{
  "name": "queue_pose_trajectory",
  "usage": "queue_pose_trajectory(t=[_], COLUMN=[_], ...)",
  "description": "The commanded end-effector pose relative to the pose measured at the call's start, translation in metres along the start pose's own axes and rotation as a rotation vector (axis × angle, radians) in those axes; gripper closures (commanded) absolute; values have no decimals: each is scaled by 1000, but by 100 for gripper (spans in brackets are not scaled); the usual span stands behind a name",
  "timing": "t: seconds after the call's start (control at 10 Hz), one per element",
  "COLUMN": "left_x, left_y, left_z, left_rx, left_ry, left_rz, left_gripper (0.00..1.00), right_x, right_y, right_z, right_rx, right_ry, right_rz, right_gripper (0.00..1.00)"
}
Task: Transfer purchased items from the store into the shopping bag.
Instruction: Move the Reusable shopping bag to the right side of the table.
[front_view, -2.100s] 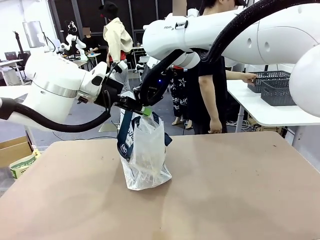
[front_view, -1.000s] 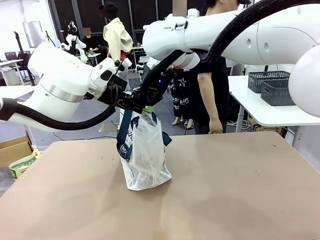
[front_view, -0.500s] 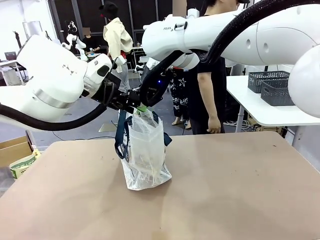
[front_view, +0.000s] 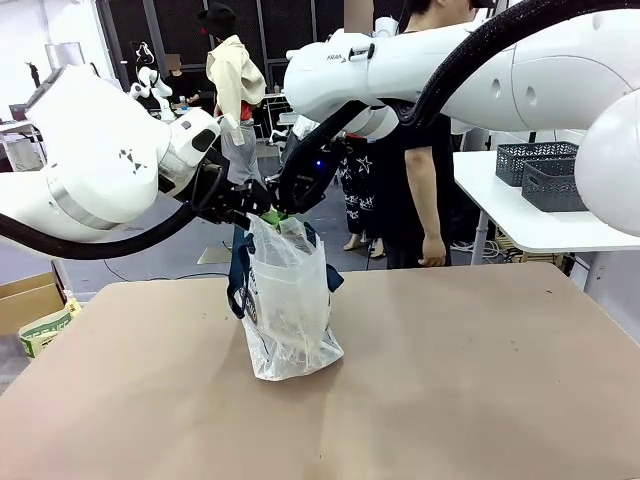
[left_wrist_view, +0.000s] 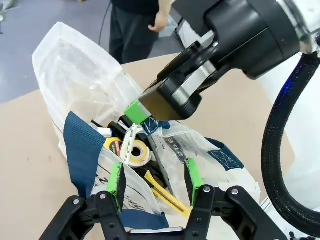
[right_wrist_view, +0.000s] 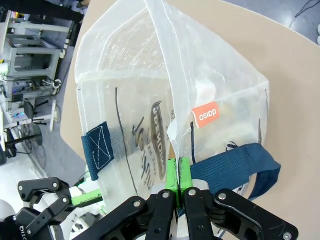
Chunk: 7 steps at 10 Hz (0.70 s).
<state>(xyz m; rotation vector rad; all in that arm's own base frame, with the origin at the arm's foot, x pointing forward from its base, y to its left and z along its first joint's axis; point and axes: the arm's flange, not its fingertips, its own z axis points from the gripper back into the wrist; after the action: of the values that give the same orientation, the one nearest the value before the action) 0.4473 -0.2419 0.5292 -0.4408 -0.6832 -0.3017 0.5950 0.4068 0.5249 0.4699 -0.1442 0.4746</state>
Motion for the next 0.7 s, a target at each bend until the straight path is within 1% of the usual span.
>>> queue_pose_trajectory(t=[0.0,0.1,0.2,0.4,0.5,0.6], left_x=[-5,0,0,-2,0,1], left_y=[-6,0,0,-1,-1,0], left_z=[6,0,0,-2,-6,-7], left_rx=[-8,0,0,-4,4,51], left_ry=[33,0,0,10,19,6], left_rz=[-10,0,0,2,71,107], left_gripper=[38,38,38,38,38,38], right_x=[9,11,11,14,16,16], right_y=[2,1,0,-3,-2,2], right_z=[1,1,0,-5,-4,-3], right_rx=[-4,-1,-2,-17,5,27], right_ry=[13,14,19,66,85,114], right_rz=[-10,-9,-12,31,-15,-68], right_gripper=[100,100,100,100,100,100])
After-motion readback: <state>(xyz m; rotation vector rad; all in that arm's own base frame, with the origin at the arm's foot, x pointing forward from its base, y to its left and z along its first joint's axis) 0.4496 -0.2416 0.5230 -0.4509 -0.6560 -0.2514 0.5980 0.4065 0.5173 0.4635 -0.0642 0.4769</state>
